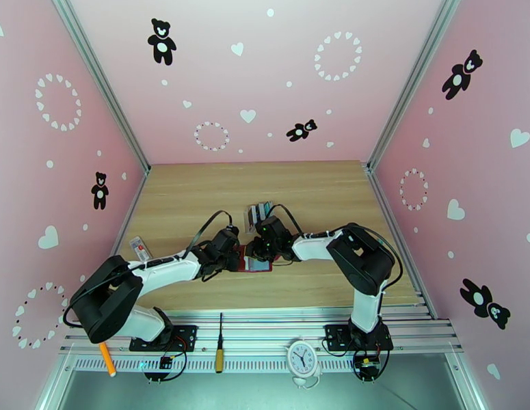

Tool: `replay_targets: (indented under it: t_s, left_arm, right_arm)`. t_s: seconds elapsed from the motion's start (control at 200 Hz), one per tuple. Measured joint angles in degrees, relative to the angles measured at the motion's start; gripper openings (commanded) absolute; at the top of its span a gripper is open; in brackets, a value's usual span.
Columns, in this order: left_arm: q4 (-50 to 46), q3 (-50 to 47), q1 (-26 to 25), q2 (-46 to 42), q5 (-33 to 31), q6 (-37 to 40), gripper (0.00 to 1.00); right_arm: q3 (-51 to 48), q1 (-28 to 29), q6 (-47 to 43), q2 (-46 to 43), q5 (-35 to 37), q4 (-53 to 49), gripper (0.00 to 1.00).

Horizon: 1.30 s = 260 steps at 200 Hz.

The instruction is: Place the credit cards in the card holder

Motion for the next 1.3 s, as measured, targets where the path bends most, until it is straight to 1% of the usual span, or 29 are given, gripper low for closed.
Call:
replay_targets:
  t_s: [0.255,0.37,0.571,0.831,1.096,1.302]
  left_arm:
    - [0.0,0.0,0.0,0.2,0.0,0.0,0.11]
    - [0.0,0.0,0.0,1.6,0.0,0.0,0.11]
    - [0.2,0.7,0.1,2.6,0.2,0.0,0.11]
    - [0.2,0.7,0.2,2.6,0.3,0.0,0.11]
    - [0.3,0.7,1.8,2.6,1.9,-0.2,0.10]
    - [0.4,0.7,1.9,2.6,2.1,-0.2,0.10]
  right_arm:
    - [1.1,0.0,-0.8,0.0,0.1,-1.8,0.19]
    - [1.2,0.0,-1.6,-0.2,0.5,-3.1,0.20]
    - [1.2,0.0,-4.4,-3.6,2.6,-8.3,0.20]
    - [0.1,-0.7,-7.1,-7.0,4.9,-12.4,0.21]
    - [-1.2,-1.9,-8.9,-7.3,6.3,-15.2,0.21]
    - [-1.2,-2.4,-9.7,-7.3,6.9,-16.0,0.21]
